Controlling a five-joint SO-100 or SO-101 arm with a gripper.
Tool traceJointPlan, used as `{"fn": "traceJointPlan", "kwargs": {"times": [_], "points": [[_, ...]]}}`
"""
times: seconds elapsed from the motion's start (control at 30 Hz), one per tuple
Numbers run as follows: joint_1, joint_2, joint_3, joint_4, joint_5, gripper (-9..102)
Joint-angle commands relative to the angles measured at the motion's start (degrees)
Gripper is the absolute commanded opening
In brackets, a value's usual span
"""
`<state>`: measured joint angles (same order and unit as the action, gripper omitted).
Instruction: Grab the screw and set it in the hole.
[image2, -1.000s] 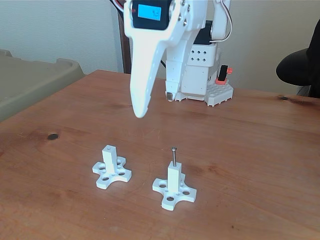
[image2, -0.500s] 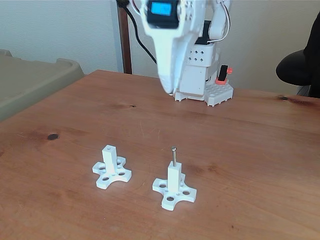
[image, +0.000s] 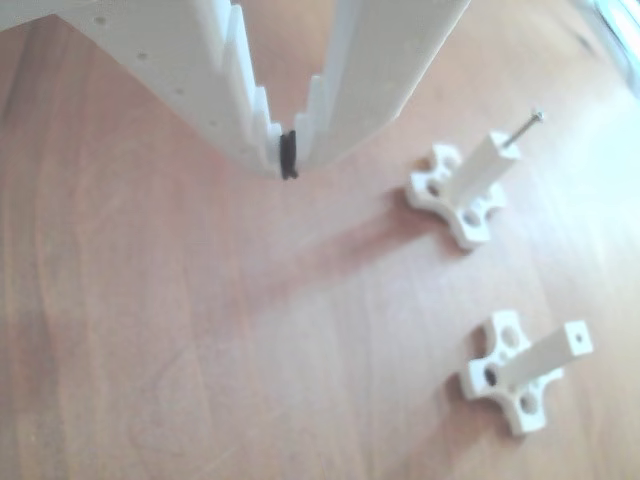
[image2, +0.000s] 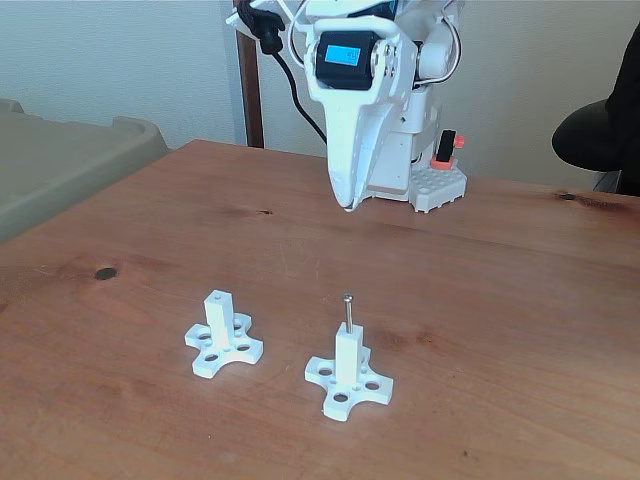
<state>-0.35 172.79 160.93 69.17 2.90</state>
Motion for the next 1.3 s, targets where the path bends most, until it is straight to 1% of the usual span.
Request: {"fn": "traceJointPlan", "kwargs": {"times": [0.0, 0.17, 0.43, 0.53, 0.77, 0.83, 1.27], "points": [[-0.1, 3.6, 0.6, -0.8, -0.4, -4], [0.4, 8.3, 4.1, -0.8, -0.5, -4], [1.5, 17.1, 9.3, 2.5, -1.4, -4], [1.5, 20.5, 9.8, 4.7, -1.4, -4], [1.7, 22.4, 10.2, 5.4, -1.7, -4], [1.7, 25.8, 10.9, 6.2, -1.9, -4], [1.8, 25.8, 10.9, 6.2, -1.9, -4]]}}
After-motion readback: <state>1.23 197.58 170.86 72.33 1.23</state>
